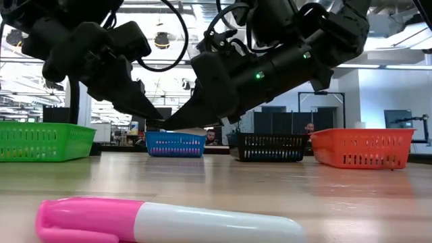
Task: Pick & Place Markers
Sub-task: Put the black highlighter pen into the green basket
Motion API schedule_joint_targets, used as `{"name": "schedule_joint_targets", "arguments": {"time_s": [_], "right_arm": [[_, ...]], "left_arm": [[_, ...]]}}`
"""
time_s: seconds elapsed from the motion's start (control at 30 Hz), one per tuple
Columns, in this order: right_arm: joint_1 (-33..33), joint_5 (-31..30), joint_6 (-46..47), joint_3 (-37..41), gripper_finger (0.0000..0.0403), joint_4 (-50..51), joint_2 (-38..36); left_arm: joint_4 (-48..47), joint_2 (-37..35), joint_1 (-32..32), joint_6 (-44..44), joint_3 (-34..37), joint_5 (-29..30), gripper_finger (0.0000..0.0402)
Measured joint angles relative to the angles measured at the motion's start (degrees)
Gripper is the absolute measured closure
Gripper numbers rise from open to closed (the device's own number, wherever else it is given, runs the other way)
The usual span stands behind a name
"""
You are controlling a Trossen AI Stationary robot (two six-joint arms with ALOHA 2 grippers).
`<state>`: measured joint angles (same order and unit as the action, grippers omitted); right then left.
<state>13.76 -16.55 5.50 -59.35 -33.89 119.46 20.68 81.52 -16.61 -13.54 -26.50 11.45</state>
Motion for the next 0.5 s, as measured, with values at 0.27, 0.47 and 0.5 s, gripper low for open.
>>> {"name": "schedule_joint_targets", "arguments": {"time_s": [0.27,0.47,0.5], "right_arm": [[0.0,-1.6,-0.14,-0.02,0.0363,-1.99,-0.02],[0.0,-1.6,-0.14,-0.05,0.0359,-2.56,-0.09],[0.0,-1.6,-0.13,-0.05,0.0357,-2.58,-0.09]], "left_arm": [[-0.04,0.7,0.22,-0.03,0.0,0.16,0.0257],[0.31,0.68,0.9,-0.4,0.0,0.25,0.0277],[0.33,0.68,0.93,-0.42,0.0,0.26,0.0281]]}}
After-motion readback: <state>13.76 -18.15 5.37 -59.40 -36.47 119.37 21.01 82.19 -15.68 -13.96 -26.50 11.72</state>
